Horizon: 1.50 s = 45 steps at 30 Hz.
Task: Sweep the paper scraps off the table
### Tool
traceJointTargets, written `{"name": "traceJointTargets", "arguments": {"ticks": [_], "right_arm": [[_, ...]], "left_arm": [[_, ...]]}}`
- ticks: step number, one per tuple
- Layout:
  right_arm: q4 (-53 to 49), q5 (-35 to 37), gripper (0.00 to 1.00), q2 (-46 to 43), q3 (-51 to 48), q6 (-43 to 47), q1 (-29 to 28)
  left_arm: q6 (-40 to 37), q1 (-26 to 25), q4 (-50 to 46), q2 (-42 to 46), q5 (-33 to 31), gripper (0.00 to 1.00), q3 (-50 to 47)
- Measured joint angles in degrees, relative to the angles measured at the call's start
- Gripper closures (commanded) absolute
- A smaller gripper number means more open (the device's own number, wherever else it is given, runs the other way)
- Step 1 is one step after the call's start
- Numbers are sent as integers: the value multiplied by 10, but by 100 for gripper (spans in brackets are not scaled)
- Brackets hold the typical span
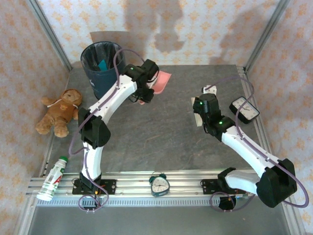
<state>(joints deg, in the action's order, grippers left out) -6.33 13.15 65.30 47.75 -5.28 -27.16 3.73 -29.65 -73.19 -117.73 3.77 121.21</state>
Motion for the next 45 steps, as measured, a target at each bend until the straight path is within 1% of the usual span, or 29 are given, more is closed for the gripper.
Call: {"name": "traceJointTargets", "arguments": {"ticks": [10,27,45], "right_arm": [[-5,13,100,-7,-8,9,4],[-6,13,100,-12,-17,10,7],[-5,13,100,-12,-19,10,9]], "left_arm": [[-8,-33,2,-69,-4,100,-4],[-7,-38,21,-136,4,100,-18],[-8,-45,19,-171,5,100,-18]]}}
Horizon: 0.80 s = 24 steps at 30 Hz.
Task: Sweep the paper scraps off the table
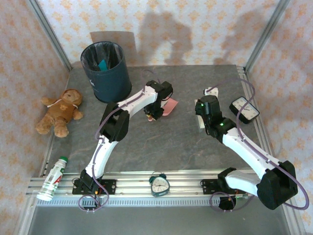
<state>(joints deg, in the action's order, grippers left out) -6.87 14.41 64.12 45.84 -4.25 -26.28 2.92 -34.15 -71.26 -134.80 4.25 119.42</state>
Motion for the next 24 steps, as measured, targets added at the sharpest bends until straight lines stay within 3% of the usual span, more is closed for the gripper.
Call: {"name": "traceJointTargets", "arguments": {"ticks": [16,24], "right_arm": [[0,0,100,0,-4,0,1],[0,-1,100,0,-4,0,1]], "left_arm": [[-2,0,-5,-10,33,90,-1],[-8,0,-7,-14,35,74,-15]]}}
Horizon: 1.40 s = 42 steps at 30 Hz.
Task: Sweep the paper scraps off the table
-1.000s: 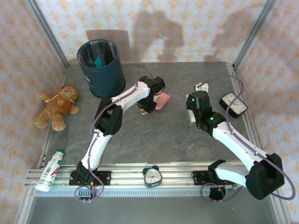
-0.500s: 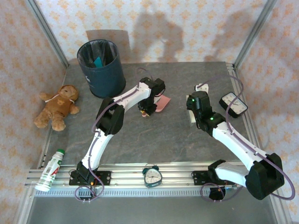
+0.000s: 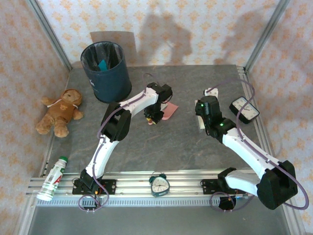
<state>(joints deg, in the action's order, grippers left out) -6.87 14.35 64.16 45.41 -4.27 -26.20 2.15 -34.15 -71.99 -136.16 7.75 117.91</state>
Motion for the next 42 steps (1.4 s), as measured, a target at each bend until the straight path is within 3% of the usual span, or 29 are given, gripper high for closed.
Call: {"name": "traceJointTargets", "arguments": {"ticks": [10,17,24,34,42], "right_arm": [[1,-4,100,12,0,1,0],[10,-14,100,49,22,30,0],[59,-35,100,96,65,96,0],[159,-102,100,190,114,202,0],[233,-156,100,267,130,299,-19]], "left_arm": [[-7,0,11,3,-3,51,-28],[-7,0,54,78,-10,42,-87],[3,0,116,195,-12,41,-169],[66,24,244,423,-7,41,-367],[117,42,310,518,-5,42,-478]]}}
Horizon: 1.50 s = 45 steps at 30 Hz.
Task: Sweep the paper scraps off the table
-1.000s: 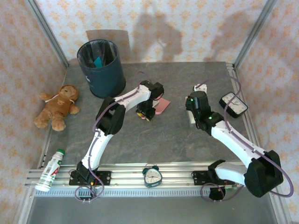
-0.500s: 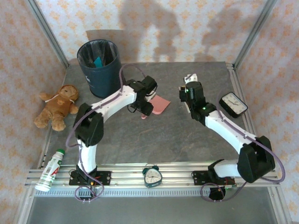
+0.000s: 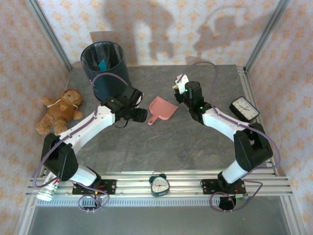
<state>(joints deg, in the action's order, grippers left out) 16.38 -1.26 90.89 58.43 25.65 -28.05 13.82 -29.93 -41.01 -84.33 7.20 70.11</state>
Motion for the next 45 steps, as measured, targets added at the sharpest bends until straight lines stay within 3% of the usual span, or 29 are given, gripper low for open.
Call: {"name": "traceJointTargets", "arguments": {"ticks": [15,31,45], "right_arm": [[62,0,100,98,32,108,-57],[85,8,99,120,32,154,-90],[85,13,76,123,17,177,-122]], "left_arm": [[43,1,45,53,1,42,-68],[44,1,45,53,3,41,-73],[44,1,44,53,3,42,-80]]}}
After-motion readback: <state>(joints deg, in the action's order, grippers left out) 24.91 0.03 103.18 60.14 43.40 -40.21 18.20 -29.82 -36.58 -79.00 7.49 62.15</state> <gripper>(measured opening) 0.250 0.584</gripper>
